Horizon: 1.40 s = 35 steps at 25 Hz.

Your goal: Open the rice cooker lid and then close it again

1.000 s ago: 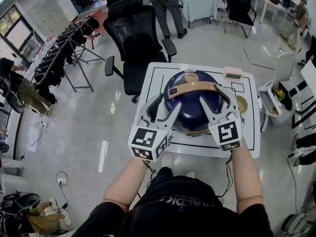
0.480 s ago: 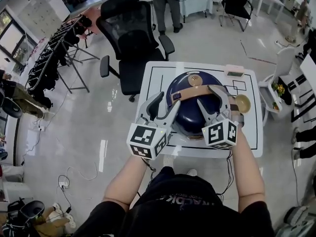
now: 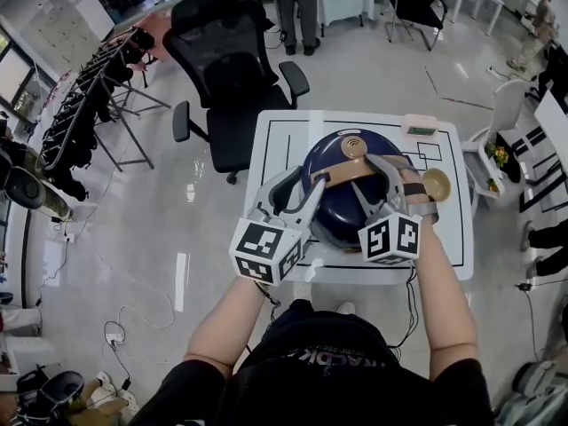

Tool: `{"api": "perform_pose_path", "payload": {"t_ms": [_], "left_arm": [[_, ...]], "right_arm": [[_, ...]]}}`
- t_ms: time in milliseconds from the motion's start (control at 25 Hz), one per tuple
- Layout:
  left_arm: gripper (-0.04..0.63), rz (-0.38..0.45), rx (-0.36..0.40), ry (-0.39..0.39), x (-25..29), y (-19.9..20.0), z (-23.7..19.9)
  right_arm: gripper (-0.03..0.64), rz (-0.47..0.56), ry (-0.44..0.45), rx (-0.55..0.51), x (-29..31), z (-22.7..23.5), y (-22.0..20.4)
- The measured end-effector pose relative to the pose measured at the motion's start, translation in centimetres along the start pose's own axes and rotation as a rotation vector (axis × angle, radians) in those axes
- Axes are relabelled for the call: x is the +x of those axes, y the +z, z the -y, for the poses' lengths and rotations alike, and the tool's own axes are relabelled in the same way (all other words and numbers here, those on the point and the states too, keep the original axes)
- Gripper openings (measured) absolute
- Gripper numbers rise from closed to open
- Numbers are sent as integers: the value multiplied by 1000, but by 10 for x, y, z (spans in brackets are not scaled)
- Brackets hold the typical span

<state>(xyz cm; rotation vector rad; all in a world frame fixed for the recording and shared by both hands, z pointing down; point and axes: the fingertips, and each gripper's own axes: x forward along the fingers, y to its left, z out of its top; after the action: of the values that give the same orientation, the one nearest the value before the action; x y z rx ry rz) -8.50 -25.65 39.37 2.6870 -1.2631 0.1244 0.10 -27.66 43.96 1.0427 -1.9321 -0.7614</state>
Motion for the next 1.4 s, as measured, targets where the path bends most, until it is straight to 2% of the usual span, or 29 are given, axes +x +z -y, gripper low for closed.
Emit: {"api": "perform_pose_path", "payload": {"t_ms": [120, 240, 280, 520, 760, 1400], "left_arm": [[120, -7, 5, -19, 1, -1, -2], [16, -6, 7, -22, 3, -2, -7], [5, -7, 7, -27, 4, -3, -8], [3, -33, 23, -96, 20, -9, -5], [3, -103, 53, -161, 30, -24, -2], [3, -91, 85, -266, 37, -25, 0]], "right_arm": [[206, -10, 9, -28, 4, -3, 5], [204, -29, 20, -59, 7, -5, 6], [204, -34, 23, -66, 8, -5, 6], [201, -64, 25, -110, 15, -5, 6], [201, -86, 6, -141, 20, -6, 10], [199, -158, 0, -130, 24, -6, 9]]}}
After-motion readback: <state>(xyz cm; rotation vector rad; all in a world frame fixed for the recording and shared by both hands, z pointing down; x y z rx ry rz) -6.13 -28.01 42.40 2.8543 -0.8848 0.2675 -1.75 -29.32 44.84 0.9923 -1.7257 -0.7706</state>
